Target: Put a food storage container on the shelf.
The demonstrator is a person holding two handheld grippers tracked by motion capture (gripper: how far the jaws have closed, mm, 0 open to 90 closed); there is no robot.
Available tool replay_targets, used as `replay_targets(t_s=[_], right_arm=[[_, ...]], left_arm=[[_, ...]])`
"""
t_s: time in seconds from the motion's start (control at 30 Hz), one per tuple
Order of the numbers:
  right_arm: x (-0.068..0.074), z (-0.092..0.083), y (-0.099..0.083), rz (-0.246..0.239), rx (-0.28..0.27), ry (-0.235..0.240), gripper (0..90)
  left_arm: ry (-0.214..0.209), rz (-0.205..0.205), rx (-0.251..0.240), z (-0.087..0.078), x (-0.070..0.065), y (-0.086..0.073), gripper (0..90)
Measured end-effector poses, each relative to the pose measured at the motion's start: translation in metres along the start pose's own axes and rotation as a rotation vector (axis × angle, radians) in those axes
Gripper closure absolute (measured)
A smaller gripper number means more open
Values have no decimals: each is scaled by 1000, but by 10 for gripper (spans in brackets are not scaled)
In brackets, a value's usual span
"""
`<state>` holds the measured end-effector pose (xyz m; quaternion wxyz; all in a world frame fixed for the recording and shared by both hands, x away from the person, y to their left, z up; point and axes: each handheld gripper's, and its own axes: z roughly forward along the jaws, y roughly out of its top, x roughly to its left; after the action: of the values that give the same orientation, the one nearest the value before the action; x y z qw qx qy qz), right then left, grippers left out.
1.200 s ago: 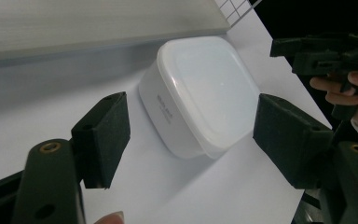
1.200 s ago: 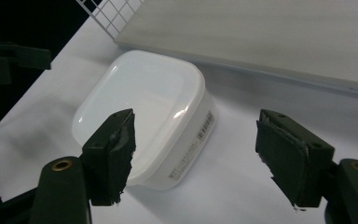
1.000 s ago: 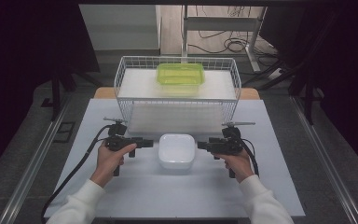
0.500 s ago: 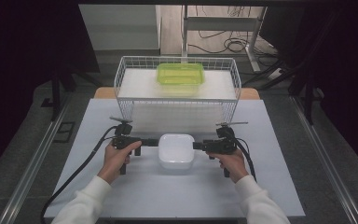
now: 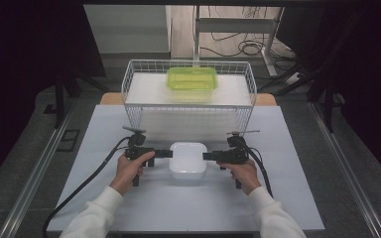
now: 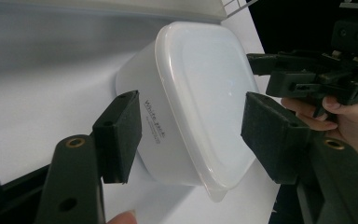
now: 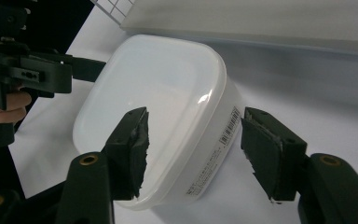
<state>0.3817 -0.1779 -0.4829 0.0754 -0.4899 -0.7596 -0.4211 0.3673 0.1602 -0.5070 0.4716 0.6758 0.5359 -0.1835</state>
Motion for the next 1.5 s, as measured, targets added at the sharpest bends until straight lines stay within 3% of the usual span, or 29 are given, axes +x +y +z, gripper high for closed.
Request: replay_targets(t_s=[0.43,0.57,0.67,0.7,1.07,1.5], right_arm=[[-7,11,-2,84,27,70,545],[-12,10,-4,152,20,113,625],[-15,6,-4,165,9,124,674],[-16,5,-6,191,-2,140,686],[-11,-7,-5,150,-56,142,772],[-2,-17,-2,87,-80,163,781]], left_arm=[[-66,-42,24,7,4,-2,526],[-21,-37,29,7,3,-3,645],[-22,-36,24,6,1,-4,692],[-21,-35,24,6,0,-4,696],[-29,13,-8,-3,-10,-7,788],[-41,66,-49,-15,-20,-6,797]])
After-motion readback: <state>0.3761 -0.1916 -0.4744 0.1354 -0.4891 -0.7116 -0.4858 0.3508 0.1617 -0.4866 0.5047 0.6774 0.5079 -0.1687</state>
